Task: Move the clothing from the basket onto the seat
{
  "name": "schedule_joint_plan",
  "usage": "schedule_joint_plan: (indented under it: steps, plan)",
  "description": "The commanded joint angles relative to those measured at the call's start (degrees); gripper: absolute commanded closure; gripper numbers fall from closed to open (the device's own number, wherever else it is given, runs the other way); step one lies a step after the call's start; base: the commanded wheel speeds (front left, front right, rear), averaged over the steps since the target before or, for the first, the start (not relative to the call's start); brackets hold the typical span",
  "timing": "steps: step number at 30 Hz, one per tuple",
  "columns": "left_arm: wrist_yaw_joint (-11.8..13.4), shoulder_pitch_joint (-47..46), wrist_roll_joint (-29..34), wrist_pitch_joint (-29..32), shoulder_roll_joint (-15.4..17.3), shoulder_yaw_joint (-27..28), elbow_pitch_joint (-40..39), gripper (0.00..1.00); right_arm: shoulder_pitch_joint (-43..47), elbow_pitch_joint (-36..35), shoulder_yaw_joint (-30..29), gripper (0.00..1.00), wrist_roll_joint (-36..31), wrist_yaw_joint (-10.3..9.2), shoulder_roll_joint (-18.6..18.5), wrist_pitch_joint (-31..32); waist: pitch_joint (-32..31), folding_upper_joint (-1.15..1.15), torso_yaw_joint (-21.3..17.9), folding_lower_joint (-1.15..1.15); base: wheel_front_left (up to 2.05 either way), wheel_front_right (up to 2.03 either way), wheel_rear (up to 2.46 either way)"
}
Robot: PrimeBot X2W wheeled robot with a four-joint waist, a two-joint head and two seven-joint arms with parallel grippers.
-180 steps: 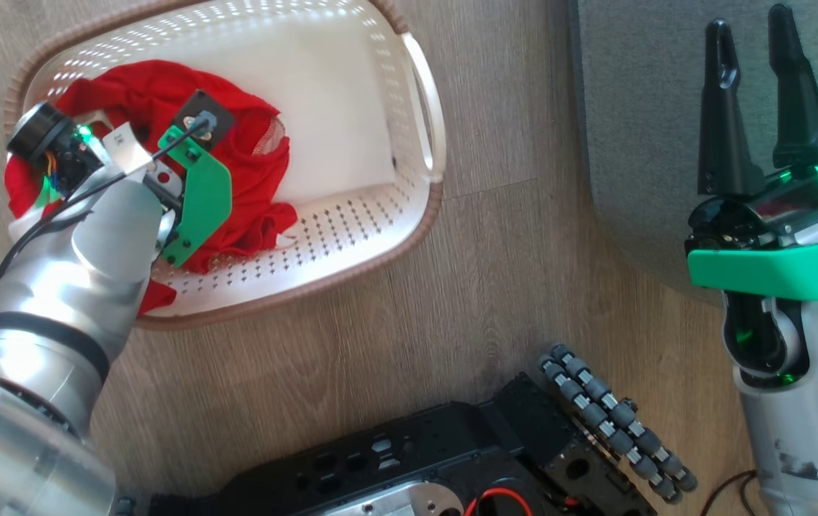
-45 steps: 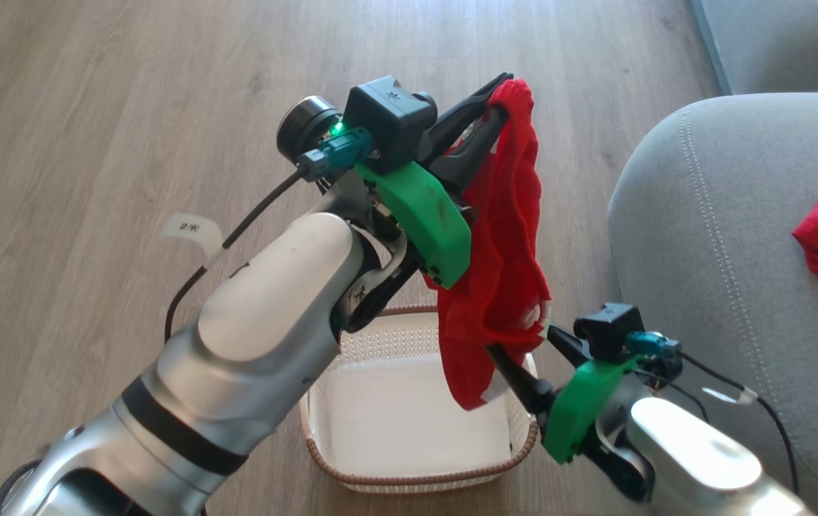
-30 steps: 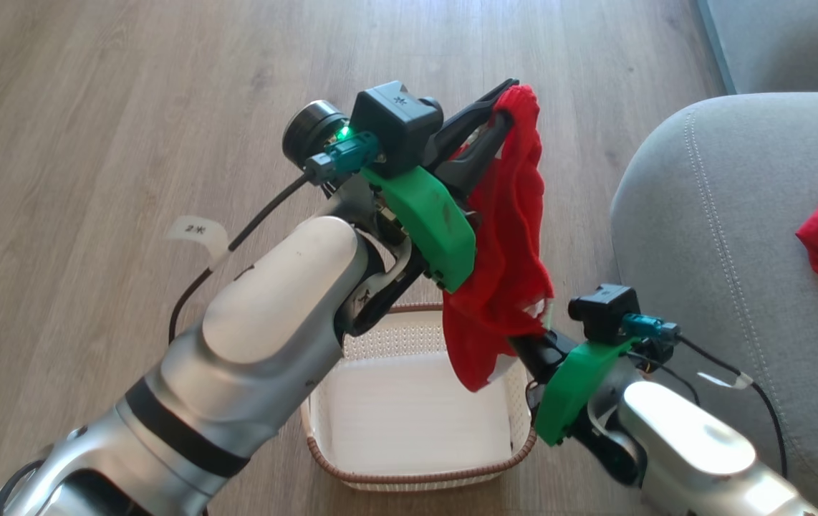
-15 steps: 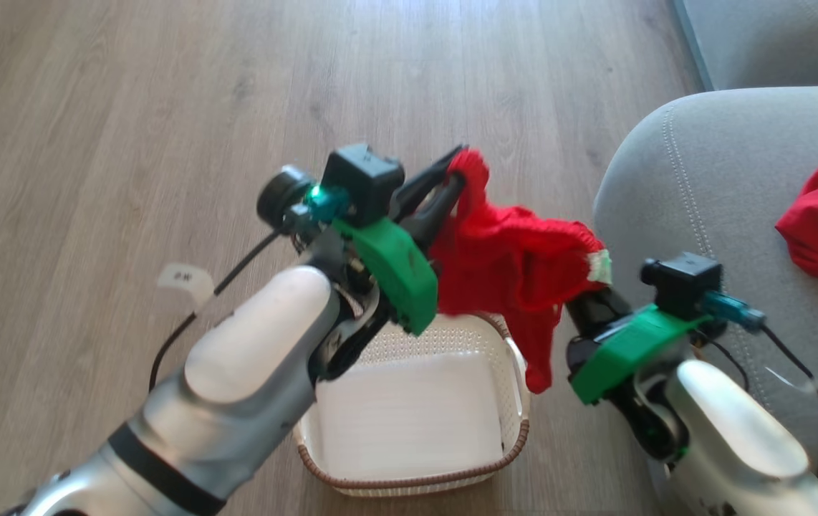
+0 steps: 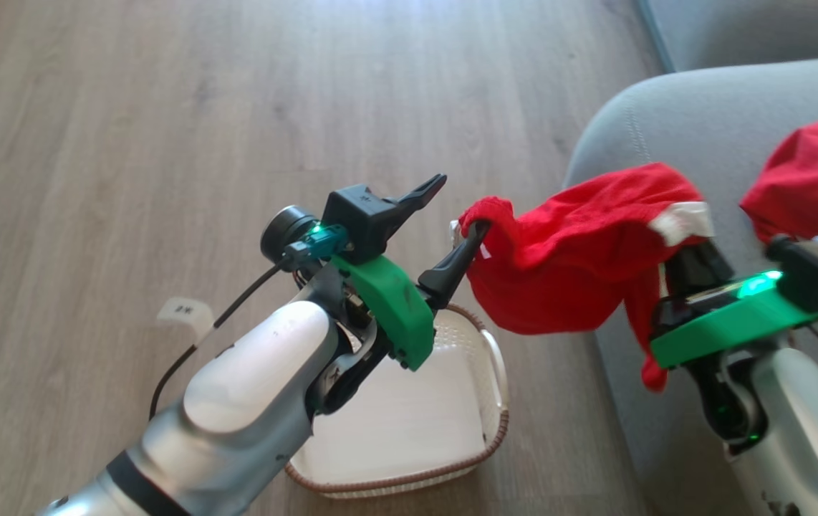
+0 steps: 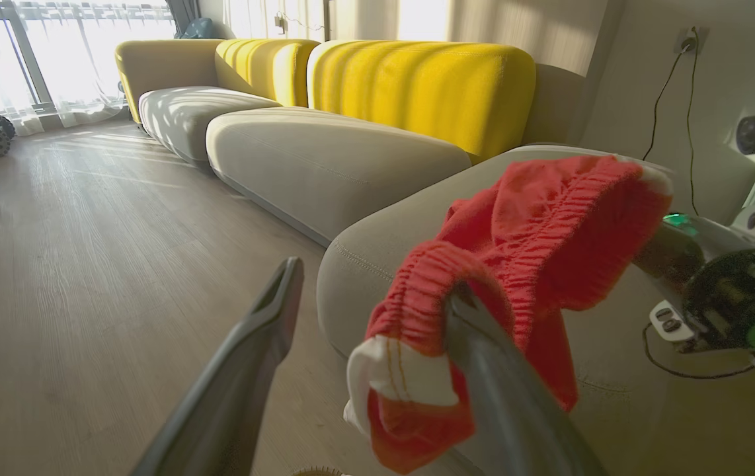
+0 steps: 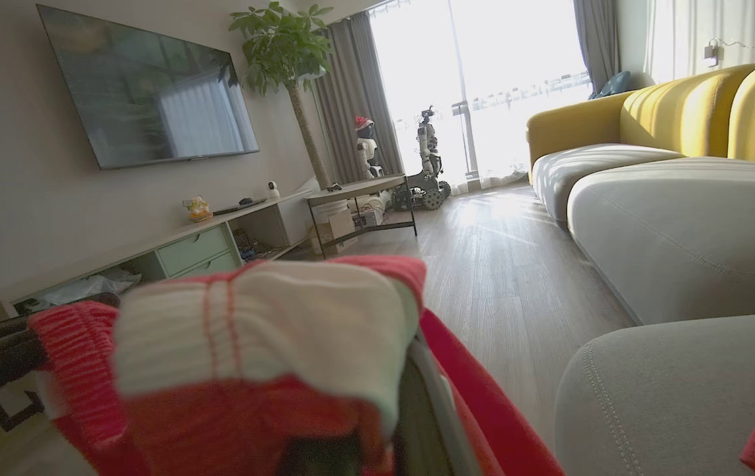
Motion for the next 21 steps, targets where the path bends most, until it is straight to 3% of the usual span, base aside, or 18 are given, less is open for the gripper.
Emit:
schedule_joint_plan:
  steps: [1,14,21]
  plan:
    - [0.40,-2.16,-0.34,-0.63,1.37,2.60,-2.06,0.00,-0.87,-2.43,0.03,1.00,-0.59,0.41,0.02,-0.53,0.31,0.00,-0.94,0.00,0.00,0.00,0.00]
    - [0.28,1.45,0.39,-2.64,4.90,1.52,-7.18,0.00,1.29,-11.90,-9.38,1.00,-1.53,0.41,1.85,-0.53,2.70,0.00,-10.33,0.00,0.00,0.00,0.00]
    - [0.67,2.04,0.80,-2.83,5.52,0.94,-8.50,0.00,1.95,-15.27,-10.83,1.00,-2.09,0.41,2.16,-0.53,4.04,0.00,-15.88,0.00,0.00,0.00,0.00]
